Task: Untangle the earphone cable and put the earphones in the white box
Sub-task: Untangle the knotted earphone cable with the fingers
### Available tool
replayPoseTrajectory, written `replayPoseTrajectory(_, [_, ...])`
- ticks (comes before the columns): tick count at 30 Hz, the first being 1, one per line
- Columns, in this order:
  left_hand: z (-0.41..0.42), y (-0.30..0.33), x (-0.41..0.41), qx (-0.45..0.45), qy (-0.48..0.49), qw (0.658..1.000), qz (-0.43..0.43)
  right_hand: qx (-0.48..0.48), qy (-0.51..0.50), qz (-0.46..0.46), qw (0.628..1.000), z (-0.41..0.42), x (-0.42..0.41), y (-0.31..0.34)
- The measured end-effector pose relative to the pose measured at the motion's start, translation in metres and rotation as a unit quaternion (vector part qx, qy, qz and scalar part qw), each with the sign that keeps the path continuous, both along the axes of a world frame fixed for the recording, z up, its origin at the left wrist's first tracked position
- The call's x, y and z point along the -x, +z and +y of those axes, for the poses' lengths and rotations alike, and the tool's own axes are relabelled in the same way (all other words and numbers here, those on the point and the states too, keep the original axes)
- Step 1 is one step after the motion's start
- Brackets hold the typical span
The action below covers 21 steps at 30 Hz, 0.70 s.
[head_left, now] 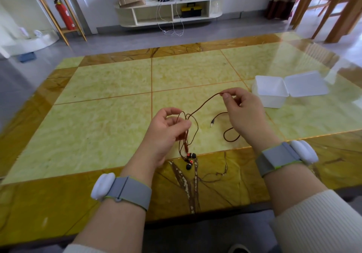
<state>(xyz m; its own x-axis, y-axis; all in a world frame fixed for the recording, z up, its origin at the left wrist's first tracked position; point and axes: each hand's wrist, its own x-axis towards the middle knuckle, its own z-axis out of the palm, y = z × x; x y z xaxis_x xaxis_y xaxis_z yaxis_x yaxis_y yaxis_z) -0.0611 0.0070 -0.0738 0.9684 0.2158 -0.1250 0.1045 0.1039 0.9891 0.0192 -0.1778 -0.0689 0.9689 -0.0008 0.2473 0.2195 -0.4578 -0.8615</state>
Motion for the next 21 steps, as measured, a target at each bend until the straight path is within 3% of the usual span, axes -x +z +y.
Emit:
replayPoseTrajectory(12, [0.001,-0.005,-0.001,-0.117,0.031,0.992,0.031,-0.017,-0.074,-0.007,0.997,-0.011,-0.011,-0.007])
replayPoseTrajectory(21, [0.004,-0.004,-0.004,-0.162,0.142,0.975,0.049,0.043,-0.137,0.011,0.99,-0.019,-0.011,-0.007])
